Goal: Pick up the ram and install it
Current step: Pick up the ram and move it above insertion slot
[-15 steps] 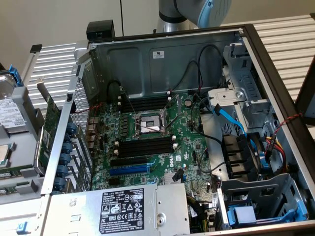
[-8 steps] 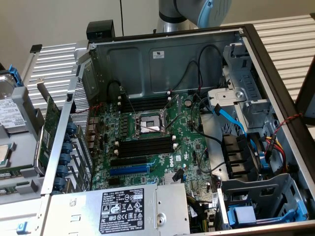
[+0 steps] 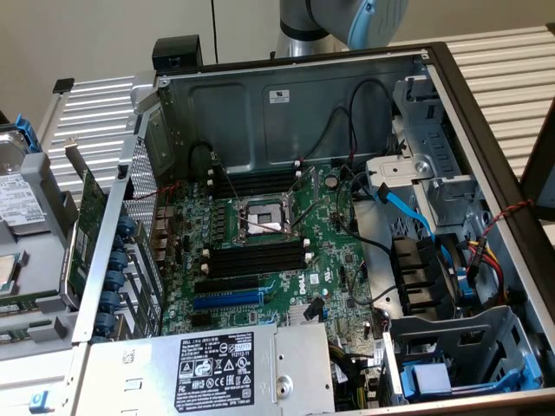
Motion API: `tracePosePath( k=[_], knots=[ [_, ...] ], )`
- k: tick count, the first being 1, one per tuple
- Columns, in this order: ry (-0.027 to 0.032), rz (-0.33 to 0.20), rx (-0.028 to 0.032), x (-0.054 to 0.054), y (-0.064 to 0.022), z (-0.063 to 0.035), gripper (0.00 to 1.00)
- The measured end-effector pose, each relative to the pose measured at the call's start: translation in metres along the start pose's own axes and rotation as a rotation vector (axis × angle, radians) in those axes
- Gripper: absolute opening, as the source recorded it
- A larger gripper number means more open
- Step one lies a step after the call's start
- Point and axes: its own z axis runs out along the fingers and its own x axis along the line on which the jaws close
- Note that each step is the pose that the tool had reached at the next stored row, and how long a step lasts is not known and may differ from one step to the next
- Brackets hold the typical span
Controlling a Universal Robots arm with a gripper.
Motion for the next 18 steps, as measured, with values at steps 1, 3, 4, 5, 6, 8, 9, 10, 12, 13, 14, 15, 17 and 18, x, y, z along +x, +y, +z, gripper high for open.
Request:
tracePosePath(
  k=[1, 3, 4, 5, 6, 8, 9, 10, 12, 13, 14, 15, 17, 18],
  knots=[
    [0.0002, -0.015, 0.0010, 0.0000, 0.0000, 0.0000, 0.11],
    [0.0005, -0.041, 0.0027, 0.0000, 0.0000, 0.0000, 0.11],
    [0.0006, -0.053, 0.0036, 0.0000, 0.0000, 0.0000, 0.11],
    [0.0007, -0.064, 0.0047, 0.0000, 0.0000, 0.0000, 0.11],
    [0.0008, -0.074, 0.0060, 0.0000, 0.0000, -0.0001, 0.11],
    [0.0006, -0.085, 0.0094, 0.0000, 0.0000, 0.0000, 0.11],
    [0.0006, -0.085, 0.0095, 0.0000, 0.0000, 0.0000, 0.11],
    [0.0006, -0.085, 0.0095, 0.0000, 0.0000, 0.0000, 0.11],
    [0.0006, -0.085, 0.0096, 0.0000, 0.0000, 0.0000, 0.11],
    [0.0006, -0.086, 0.0096, 0.0000, 0.0001, 0.0001, 0.11],
    [0.0007, -0.088, 0.0096, 0.0000, 0.0000, 0.0003, 0.11],
    [0.0008, -0.092, 0.0095, 0.0000, 0.0001, 0.0004, 0.11],
    [0.0011, -0.110, 0.0096, 0.0000, 0.0001, 0.0007, 0.11],
    [0.0012, -0.121, 0.0098, 0.0000, 0.0000, 0.0008, 0.11]
  ],
)
